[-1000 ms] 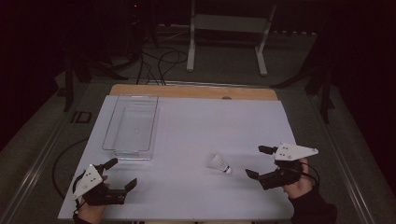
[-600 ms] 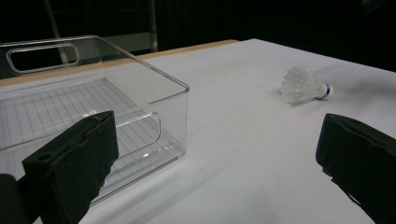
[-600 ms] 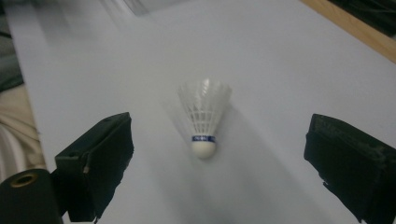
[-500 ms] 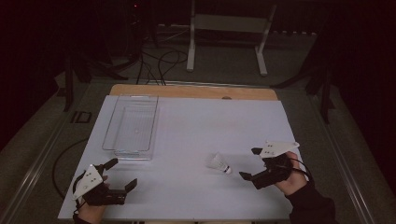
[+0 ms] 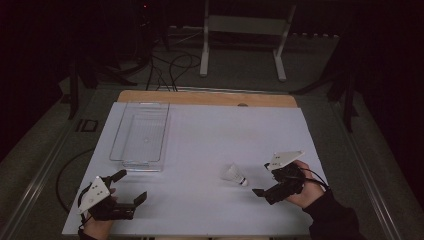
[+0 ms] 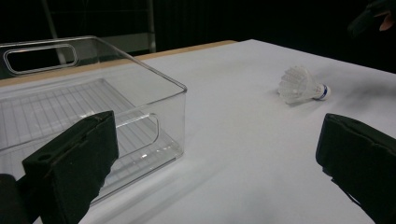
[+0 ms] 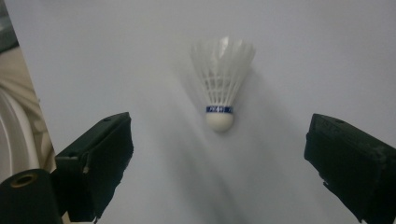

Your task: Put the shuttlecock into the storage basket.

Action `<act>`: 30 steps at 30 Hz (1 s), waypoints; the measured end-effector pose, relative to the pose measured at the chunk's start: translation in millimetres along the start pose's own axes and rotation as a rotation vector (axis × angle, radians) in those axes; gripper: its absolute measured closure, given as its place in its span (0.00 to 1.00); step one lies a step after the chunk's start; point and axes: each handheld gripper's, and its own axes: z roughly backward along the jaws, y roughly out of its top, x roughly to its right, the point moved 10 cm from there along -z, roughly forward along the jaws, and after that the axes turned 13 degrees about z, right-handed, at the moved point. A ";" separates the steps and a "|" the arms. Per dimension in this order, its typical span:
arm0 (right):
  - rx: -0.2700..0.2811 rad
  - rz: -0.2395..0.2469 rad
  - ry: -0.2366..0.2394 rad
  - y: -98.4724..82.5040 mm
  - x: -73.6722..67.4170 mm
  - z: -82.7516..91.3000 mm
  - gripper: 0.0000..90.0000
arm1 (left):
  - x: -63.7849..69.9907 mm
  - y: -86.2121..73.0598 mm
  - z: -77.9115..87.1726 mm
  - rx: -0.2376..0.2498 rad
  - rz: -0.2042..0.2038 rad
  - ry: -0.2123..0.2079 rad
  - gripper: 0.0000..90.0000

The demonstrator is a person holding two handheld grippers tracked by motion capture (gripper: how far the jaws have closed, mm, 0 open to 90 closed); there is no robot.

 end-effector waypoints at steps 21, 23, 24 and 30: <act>-0.154 -0.037 0.052 -12.3 1.7 -24.4 0.09 | 0.1 -0.4 -0.3 -0.003 -0.001 -0.001 0.00; -0.170 -0.043 0.048 -12.7 3.0 -27.2 0.09 | 0.1 -0.3 -0.4 -0.003 -0.001 -0.001 0.00; -0.182 -0.044 0.057 -13.1 2.4 -28.6 0.09 | 0.1 -0.3 -0.3 -0.003 -0.001 -0.001 0.00; -0.244 -0.040 0.069 -13.9 2.1 -37.7 0.09 | 0.1 -0.2 0.0 -0.002 -0.001 -0.002 0.00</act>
